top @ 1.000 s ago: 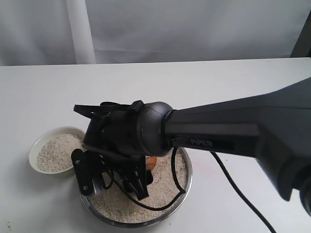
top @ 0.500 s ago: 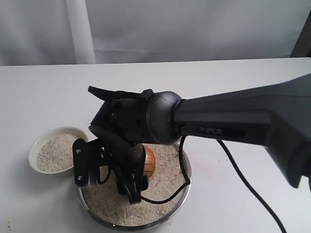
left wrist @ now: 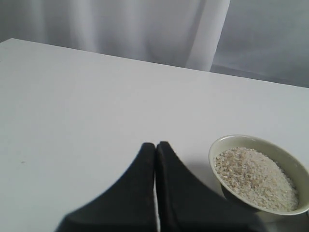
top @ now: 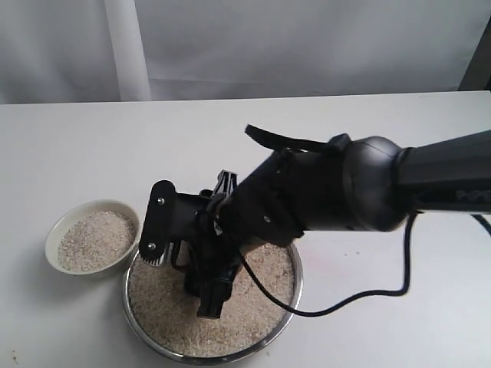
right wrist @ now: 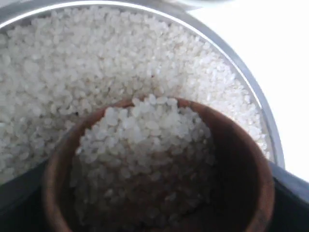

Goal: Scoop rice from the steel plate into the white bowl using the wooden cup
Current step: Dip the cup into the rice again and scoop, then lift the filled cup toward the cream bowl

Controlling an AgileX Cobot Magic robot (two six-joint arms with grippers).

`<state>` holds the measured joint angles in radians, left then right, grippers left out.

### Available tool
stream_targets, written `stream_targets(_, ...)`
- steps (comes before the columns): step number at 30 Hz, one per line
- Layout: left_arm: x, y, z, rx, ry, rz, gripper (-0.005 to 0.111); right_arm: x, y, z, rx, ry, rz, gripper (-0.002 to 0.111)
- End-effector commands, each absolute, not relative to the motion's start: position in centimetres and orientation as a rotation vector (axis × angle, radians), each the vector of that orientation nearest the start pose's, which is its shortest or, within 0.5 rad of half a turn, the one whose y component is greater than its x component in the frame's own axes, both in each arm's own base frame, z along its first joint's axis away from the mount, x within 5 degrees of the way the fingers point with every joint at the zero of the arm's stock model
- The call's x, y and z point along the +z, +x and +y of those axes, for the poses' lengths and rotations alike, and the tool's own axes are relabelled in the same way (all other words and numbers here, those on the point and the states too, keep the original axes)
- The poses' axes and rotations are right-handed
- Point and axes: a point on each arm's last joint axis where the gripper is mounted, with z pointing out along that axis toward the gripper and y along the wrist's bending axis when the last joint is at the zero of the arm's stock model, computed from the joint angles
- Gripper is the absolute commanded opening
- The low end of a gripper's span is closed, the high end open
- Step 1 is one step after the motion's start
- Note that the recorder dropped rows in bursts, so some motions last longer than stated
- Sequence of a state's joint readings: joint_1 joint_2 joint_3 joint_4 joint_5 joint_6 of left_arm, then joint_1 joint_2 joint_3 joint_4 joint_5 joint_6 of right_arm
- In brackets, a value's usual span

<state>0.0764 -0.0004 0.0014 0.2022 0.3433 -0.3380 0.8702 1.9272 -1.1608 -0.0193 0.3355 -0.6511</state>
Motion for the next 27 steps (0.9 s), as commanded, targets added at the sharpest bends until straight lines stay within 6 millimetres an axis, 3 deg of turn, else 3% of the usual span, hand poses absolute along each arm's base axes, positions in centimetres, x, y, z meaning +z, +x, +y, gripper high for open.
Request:
stream_targets(1, 18.3, 5.3, 1.0, -0.001, -0.248, 1.797, 0.000, 16.5, 24.7, 28.4, 0.106, -1.644, 1.793, 0.000)
stream_targets(12, 18.3, 5.3, 1.0, -0.001, -0.248, 1.797, 0.000, 16.3, 23.9, 27.2, 0.110, -1.602, 1.770, 0.000)
stream_targets(18, 18.3, 5.3, 1.0, -0.001, -0.248, 1.797, 0.000, 16.7, 24.1, 27.3, 0.055, -1.707, 1.698, 0.000)
stream_targets(21, 18.3, 5.3, 1.0, -0.001, -0.248, 1.797, 0.000, 17.6, 24.5, 27.8, 0.049, -1.719, 1.702, 0.000)
stream_targets(27, 18.3, 5.3, 1.0, -0.001, -0.248, 1.797, 0.000, 21.6, 26.1, 29.9, -0.028, -1.778, 1.615, 0.000)
